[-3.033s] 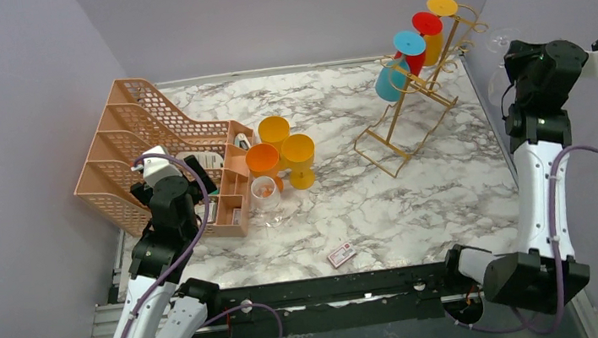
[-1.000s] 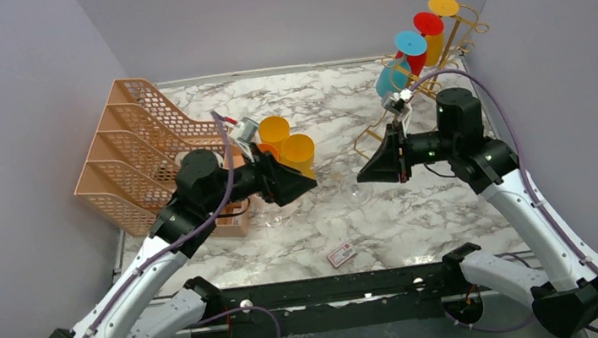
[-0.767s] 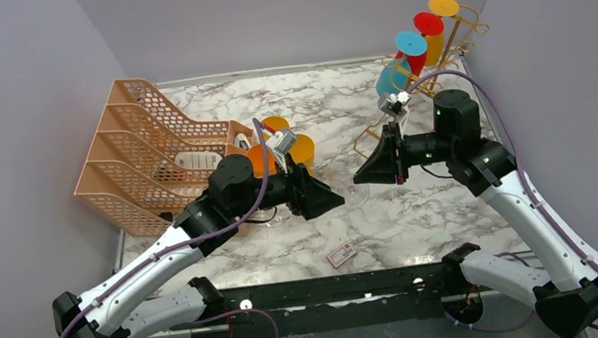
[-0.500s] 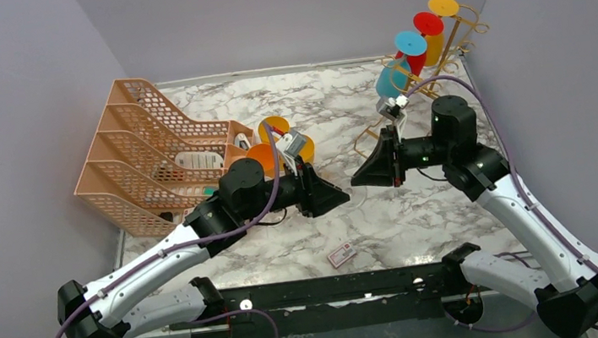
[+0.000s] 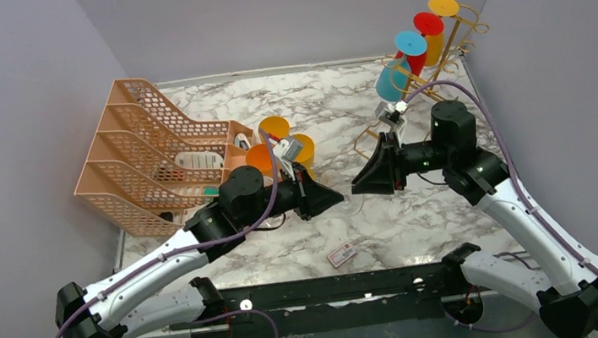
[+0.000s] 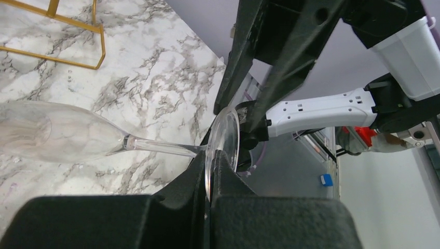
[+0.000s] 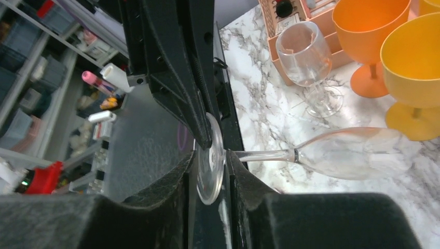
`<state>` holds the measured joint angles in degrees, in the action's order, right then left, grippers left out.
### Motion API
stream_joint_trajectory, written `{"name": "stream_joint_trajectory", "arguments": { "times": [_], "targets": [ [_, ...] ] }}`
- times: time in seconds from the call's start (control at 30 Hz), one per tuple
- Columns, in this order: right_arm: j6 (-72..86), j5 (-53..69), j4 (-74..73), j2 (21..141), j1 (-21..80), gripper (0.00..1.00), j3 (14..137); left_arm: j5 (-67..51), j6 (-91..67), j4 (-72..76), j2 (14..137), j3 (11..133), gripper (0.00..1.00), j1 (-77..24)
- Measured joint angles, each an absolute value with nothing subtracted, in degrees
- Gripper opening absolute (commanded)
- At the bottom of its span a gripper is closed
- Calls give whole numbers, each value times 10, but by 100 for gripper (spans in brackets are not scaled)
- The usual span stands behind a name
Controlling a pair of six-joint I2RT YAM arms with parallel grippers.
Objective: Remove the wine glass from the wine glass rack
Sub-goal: Place the wine glass at the center of the board.
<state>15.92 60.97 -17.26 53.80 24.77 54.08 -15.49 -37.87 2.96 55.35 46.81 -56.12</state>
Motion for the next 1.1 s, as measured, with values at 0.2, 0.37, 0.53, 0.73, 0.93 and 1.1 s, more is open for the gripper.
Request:
{"name": "stream_joint_trajectory", "arguments": {
  "times": [0.2,0.37,0.53,0.73,0.93,1.1],
  "targets": [
    [140,616,-211,518,248,45,533,-154,-386,30,533,439,0,-563],
    [135,624,-234,515,254,39,509,-154,-388,35,526,432,0,-563],
    [138,618,-233,526,260,28,502,-155,-388,42,526,432,0,-563],
    [182,623,-180,528,279,24,475,-160,-388,54,534,432,0,-563],
    [203,615,-162,547,296,1,473,-159,-383,62,536,432,0,-563],
    [204,613,-163,556,297,1,473,-159,-381,61,536,427,0,-560]
  ]
}}
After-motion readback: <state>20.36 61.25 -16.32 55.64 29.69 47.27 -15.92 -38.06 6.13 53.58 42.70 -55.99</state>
